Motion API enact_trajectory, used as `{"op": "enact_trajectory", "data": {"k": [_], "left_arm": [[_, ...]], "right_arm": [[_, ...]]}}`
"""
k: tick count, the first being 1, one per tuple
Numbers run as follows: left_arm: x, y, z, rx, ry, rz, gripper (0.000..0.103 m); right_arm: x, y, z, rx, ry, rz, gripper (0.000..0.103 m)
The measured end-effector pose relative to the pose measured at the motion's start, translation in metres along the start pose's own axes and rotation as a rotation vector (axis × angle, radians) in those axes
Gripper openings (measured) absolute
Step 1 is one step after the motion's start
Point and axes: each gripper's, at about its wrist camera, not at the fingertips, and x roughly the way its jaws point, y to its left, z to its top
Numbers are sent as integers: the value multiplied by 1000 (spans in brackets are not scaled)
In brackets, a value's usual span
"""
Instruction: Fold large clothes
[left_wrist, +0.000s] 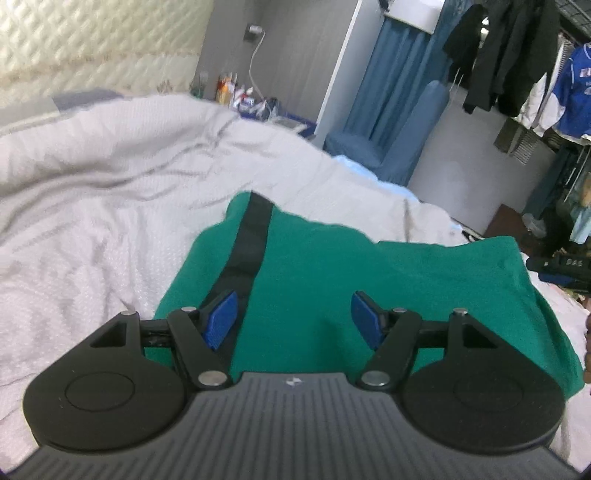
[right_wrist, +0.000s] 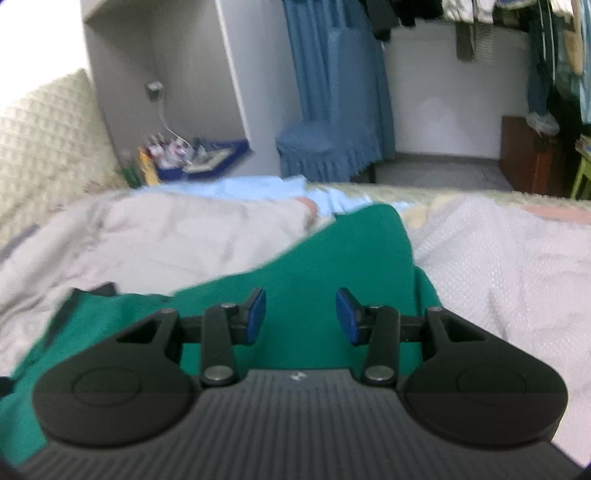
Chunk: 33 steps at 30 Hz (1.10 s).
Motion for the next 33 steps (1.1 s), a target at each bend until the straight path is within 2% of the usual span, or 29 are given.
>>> {"op": "enact_trajectory", "data": {"k": [7,9,11,13,16,19,21,22,23,24,25,27,30,33], "left_arm": [[-53,-22,-14,38,-51,-35,73],[-66,-24,-21,22,-51,-46,73],[-77,-26,-29,0,-45,-65,74],[-86,-27,-37,-25,-35,-75,74],[-92,-26,-50,-71,-7,-100,74],[-87,-22,-59,-140,42,-120,74],[-79,-18,-63,-182,79,-139,74],[-74,-16,-66,-195,97,-143,74],[-70,-15,-67,-201,109,-138,74],[-67,-14,-69,-204,119,-121,74],[-64,-13,-71,-206,124,-105,74],[-60,-9,-73,-224,127,-100,83],[-53,-2,-74,-284,153,-127,89],[-48,2,-76,-337,179,-168,93]], "right_arm": [[-75,30,-32,23,-38,117,46],[-91,32,-43,51,-34,142,46],[-103,33,-53,94,-25,160,52],[-110,31,-64,152,0,185,53],[-113,26,-78,252,51,211,54],[-110,22,-95,352,125,234,60],[-104,19,-104,417,169,249,69],[-100,17,-107,453,188,256,83],[-98,16,-111,493,200,274,92],[-94,13,-115,546,209,300,93],[-90,9,-119,602,224,322,99],[-82,5,-126,686,249,334,98],[-65,-2,-138,808,296,348,98],[-47,-12,-153,985,338,361,99]]}}
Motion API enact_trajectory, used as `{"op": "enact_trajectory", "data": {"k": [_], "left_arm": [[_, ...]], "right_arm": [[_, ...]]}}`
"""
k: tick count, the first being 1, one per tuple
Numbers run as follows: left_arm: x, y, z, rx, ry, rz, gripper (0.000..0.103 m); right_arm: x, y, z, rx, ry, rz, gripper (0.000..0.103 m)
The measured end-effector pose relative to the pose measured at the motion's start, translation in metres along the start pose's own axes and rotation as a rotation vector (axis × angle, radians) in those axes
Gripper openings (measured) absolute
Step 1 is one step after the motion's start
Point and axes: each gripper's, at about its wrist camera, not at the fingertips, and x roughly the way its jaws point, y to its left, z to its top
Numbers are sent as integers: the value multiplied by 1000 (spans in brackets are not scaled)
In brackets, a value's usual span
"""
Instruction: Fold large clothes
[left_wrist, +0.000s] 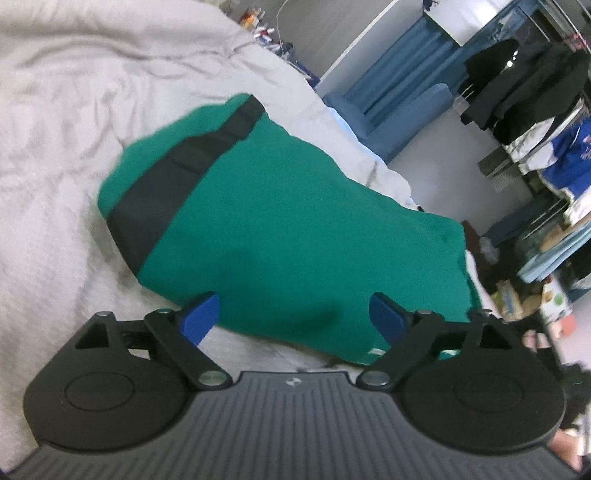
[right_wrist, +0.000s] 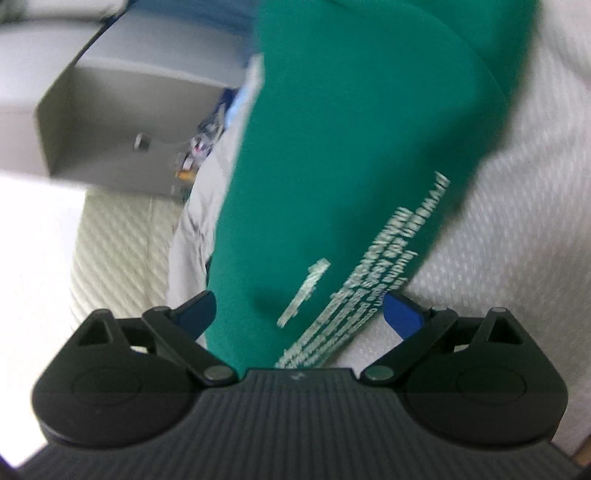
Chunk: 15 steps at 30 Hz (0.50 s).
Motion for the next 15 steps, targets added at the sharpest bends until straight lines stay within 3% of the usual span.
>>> {"op": "enact_trajectory", "data": {"k": [4,15], "left_arm": [[10,10,2,-90,45,-51,95],[23,60,8,-417,57,-180,96]], "right_arm": [[18,-11,4,108,11,19,101],[16,16,0,5,-9,150,102]]}}
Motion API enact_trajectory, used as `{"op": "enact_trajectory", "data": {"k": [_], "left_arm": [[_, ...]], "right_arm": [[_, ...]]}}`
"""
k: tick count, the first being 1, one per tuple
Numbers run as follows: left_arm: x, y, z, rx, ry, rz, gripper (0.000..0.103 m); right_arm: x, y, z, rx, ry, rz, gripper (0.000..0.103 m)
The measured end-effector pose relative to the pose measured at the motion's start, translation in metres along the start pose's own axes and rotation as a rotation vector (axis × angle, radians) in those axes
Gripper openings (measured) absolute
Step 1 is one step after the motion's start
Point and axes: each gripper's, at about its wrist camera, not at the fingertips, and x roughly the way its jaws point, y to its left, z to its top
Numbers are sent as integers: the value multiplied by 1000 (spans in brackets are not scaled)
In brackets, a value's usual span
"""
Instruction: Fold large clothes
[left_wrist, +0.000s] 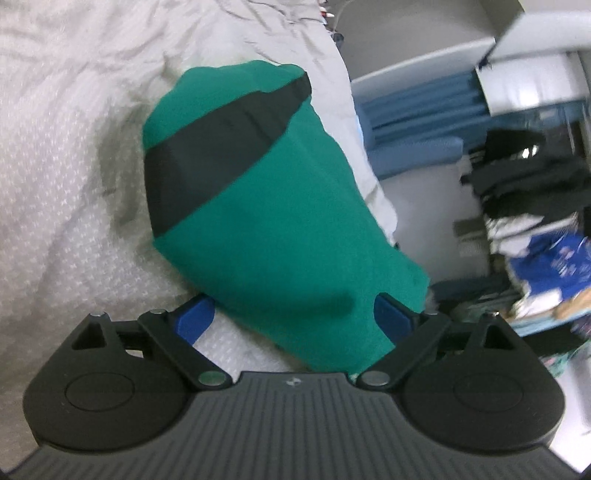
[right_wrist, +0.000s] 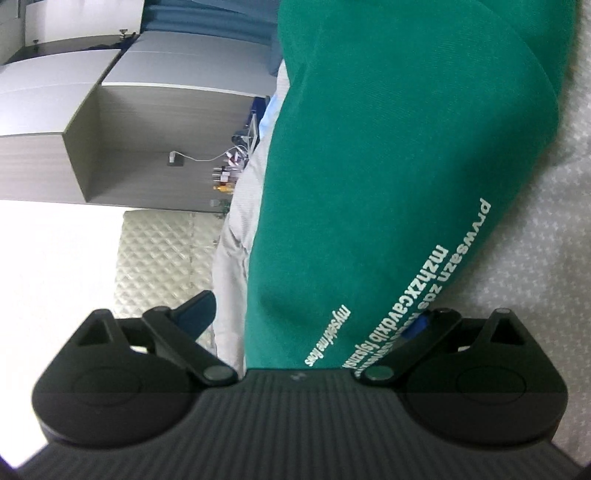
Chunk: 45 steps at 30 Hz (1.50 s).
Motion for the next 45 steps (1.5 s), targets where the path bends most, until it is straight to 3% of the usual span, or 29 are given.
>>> {"op": "enact_trajectory", "data": {"k": [6,10,14,26,28,31,33,35,36,38,45], "left_arm": [[4,20,10,-123,-14,-36,96],[3,23,12,-138,-26,-48,96],[2,24,13,-148,-39,-55,96],[1,47,19,-257,-70,-93,95],[4,46,19,-254,-69,-93,95],[11,37,22,-194,-68,-44,82],[18,30,27,-127,-60,4,66],[21,23,31,-84,-56,24,53],[21,20,33,-64,-60,27,48],[18,13,33,-16,-79,39,41],[-20,-5,18,79,-147,35,35]], "right_arm": [[-12,-13,6,31,-15,-27,101],[-26,-19,5,55,-99,-137,99],[-41,-29,12,125,-188,-159,100],[-36,-31,25,174,-234,-150,99],[-32,-28,25,144,-225,-152,93],[-17,-23,24,79,-167,-180,89],[-9,-16,26,49,-168,-191,78],[-11,-8,28,-5,-181,-202,57],[-12,-3,28,-38,-184,-201,54],[-14,6,24,-102,-195,-197,46],[-37,22,15,-199,-224,-153,40]]}}
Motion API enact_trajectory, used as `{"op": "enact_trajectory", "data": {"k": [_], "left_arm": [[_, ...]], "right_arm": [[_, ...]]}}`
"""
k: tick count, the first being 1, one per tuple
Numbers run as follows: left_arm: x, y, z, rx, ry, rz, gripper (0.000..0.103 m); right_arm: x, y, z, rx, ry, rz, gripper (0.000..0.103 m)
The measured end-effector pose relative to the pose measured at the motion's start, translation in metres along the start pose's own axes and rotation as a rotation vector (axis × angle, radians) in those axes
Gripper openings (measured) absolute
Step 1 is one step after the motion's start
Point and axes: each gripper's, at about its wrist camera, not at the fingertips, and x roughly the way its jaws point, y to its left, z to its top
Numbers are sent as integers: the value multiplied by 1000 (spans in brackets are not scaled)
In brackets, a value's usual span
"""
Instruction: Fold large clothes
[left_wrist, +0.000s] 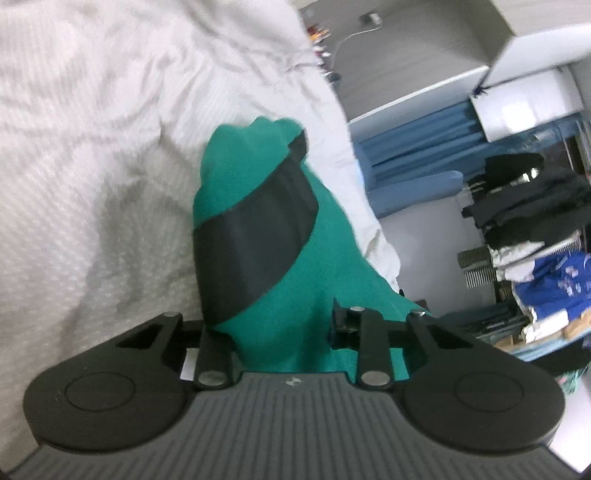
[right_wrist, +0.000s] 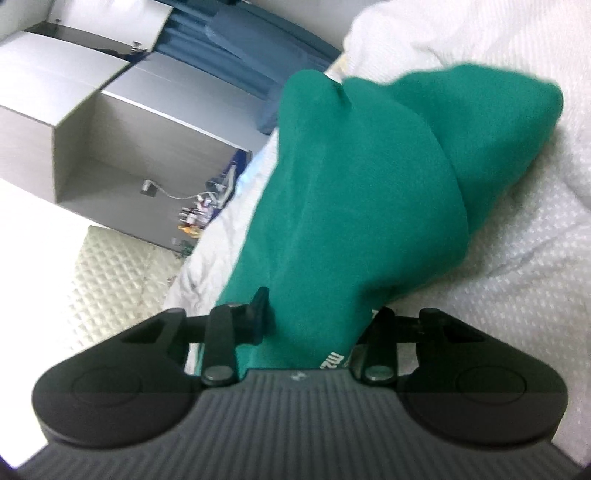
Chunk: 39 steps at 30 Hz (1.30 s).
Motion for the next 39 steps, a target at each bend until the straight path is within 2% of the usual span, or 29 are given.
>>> {"op": "enact_trajectory", "data": {"k": [8,11,14,18,21,23,29,39], "left_arm": [[-80,-20,-25,63,-17,-21,34],[-110,-31,-40,150,-12,21,35],[-133,-31,-51,160,-11,15,35],[-138,-19,-60,135,17,15,38],[-133,-14,-61,109,57,10,44],[-132,-13,-61,100,60,0,47],[-145,-17,-59,76,27,-77,60],[-157,-31,-46,64,-62,-178,61]], "right_arm": [[-54,6,-7,-45,19,71,40],[-75,14,-14,-92,37,78,40],[-85,16,-18,-95,50,80,40],[-84,11,-20,-90,71,68,41],[-78,3,-19,-59,108,53,55],[-79,1,-20,-41,121,65,68],[-88,4,-16,-38,120,124,69],[-98,17,1,-36,87,228,69]]}}
